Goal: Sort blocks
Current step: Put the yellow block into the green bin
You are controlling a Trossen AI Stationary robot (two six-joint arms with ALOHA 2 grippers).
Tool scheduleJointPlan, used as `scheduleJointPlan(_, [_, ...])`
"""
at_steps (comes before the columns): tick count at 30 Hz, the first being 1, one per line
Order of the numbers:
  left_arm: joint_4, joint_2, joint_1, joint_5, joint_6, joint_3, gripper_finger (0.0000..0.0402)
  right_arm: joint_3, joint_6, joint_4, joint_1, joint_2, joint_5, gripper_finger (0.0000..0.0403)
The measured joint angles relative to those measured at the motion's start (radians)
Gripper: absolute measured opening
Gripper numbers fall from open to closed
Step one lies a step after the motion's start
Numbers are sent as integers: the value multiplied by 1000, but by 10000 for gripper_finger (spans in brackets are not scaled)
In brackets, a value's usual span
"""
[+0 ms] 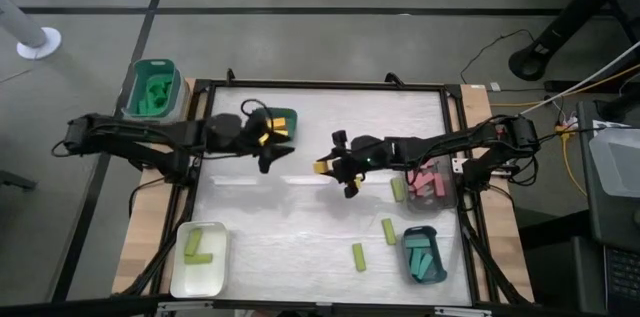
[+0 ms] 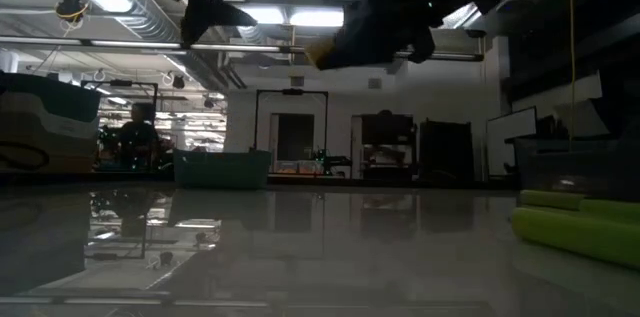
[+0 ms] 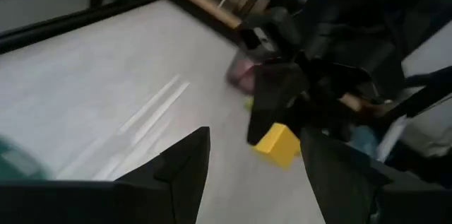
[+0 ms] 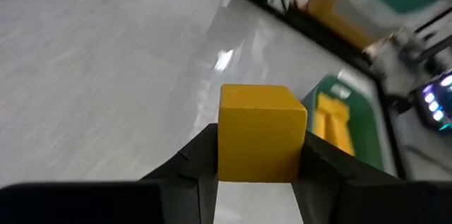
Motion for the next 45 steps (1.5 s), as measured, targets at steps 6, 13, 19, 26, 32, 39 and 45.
scheduleJointPlan(6, [291,14,-55,1,-22,-162,210,0,-31,104,0,0,0,139])
scheduleJointPlan(13, [431,60,-103,0,-55,-206,210,0,-61,260,0,0,0,140])
scheduleJointPlan(19, [588,101,-131,0,7,-205,210,0,-64,344,0,0,-36,140])
scheduleJointPlan(26, [697,151,-135,0,11,-204,210,0,-106,390,0,0,-94,140])
scheduleJointPlan(32, [796,212,-135,0,11,-200,210,0,-107,397,0,0,-95,140])
scheduleJointPlan(39, [890,269,-135,0,19,-194,210,0,-109,397,0,0,-95,140])
scheduleJointPlan(45, [900,296,-135,0,37,-179,210,0,-110,394,0,0,-95,140])
